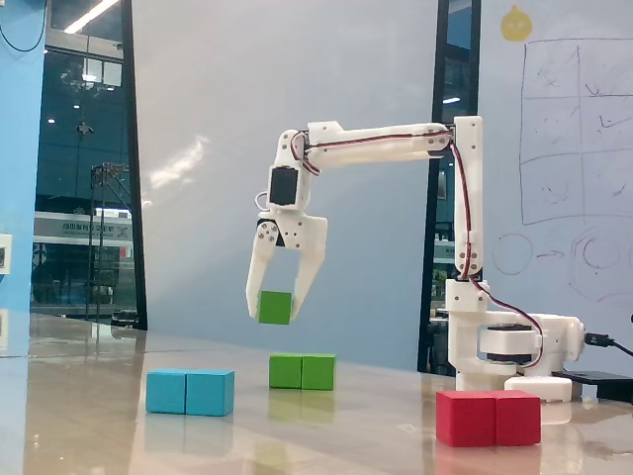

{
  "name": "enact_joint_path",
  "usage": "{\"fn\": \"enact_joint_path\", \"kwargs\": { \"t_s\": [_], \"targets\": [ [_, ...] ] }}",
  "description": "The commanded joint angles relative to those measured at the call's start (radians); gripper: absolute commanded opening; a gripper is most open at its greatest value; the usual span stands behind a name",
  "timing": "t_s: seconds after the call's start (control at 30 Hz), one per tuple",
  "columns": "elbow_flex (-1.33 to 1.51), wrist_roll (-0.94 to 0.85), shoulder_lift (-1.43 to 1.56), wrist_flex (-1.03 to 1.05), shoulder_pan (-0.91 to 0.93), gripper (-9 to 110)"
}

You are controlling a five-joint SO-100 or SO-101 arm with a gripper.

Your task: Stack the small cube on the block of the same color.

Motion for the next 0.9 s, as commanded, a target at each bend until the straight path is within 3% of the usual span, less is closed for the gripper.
{"fn": "enact_joint_path", "kwargs": {
  "t_s": [0.0, 0.87],
  "targets": [
    [-0.006, -0.006, 0.015, -0.005, 0.02, 7],
    [0.144, -0.02, -0.032, -0.115, -0.014, 7]
  ]
}}
